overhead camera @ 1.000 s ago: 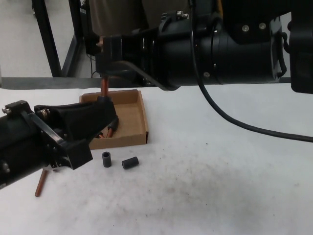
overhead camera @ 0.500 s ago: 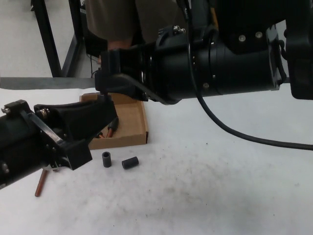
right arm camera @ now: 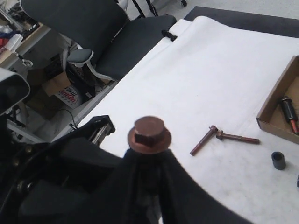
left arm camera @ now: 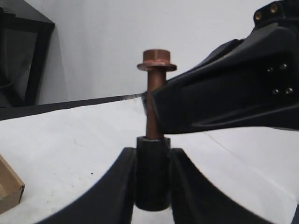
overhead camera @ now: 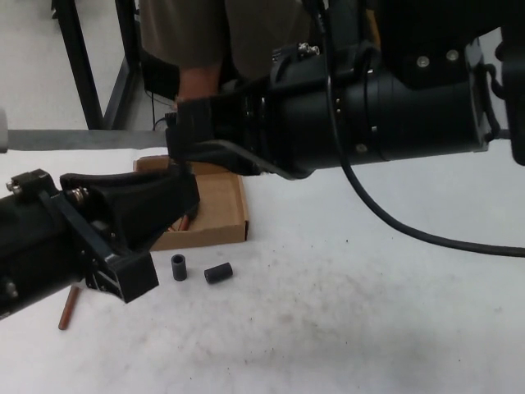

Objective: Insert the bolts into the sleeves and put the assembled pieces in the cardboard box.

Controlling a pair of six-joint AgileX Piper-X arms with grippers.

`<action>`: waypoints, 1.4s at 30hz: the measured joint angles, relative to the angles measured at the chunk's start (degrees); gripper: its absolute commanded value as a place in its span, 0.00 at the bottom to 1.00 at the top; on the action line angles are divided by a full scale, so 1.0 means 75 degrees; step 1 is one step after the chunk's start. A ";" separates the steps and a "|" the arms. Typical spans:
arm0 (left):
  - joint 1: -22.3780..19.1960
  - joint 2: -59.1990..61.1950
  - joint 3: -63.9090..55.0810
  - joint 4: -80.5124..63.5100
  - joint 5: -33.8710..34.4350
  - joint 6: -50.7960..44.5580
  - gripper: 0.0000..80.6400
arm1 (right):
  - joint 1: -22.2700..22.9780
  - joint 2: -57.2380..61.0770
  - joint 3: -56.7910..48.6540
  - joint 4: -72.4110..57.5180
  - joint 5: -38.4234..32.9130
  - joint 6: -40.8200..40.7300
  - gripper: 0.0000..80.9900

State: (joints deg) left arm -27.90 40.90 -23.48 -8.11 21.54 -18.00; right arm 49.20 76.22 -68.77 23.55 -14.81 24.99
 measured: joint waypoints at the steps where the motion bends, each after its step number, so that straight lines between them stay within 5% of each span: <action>1: 0.0000 0.0000 0.0000 0.0000 -0.0037 0.0011 0.01 | 0.0020 -0.0024 0.0000 0.0018 0.0015 -0.0039 0.54; 3: 0.0000 0.0000 0.0000 0.0000 -0.0074 0.0023 0.01 | 0.0075 -0.0077 0.0000 0.0014 0.0224 -0.0063 0.60; 16: 0.0000 0.0000 0.0000 -0.0467 -0.0423 0.0037 0.01 | 0.0076 -0.0204 0.0000 0.0241 0.0421 -0.0287 0.58; 22: 0.0382 0.0782 -0.0014 -0.0467 -0.0348 0.0618 0.01 | 0.0076 -0.0998 0.0000 0.1742 0.0630 -0.1193 0.57; 26: 0.0950 0.2061 -0.0268 -0.0467 0.0125 0.1069 0.01 | 0.0076 -0.1477 0.0000 0.2688 0.1176 -0.1949 0.46; 34: 0.1643 0.5783 -0.2183 -0.0467 0.0399 0.1395 0.01 | 0.0076 -0.2072 0.0000 0.4048 0.2243 -0.3468 0.00; 42: 0.1668 0.7899 -0.4096 0.0035 0.0304 0.1469 0.01 | -0.0204 -0.2071 0.0000 0.4745 0.2331 -0.3662 0.00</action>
State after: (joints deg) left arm -15.39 100.15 -54.20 -7.85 23.81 -6.98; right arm 47.67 60.69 -68.77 59.14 2.68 -2.48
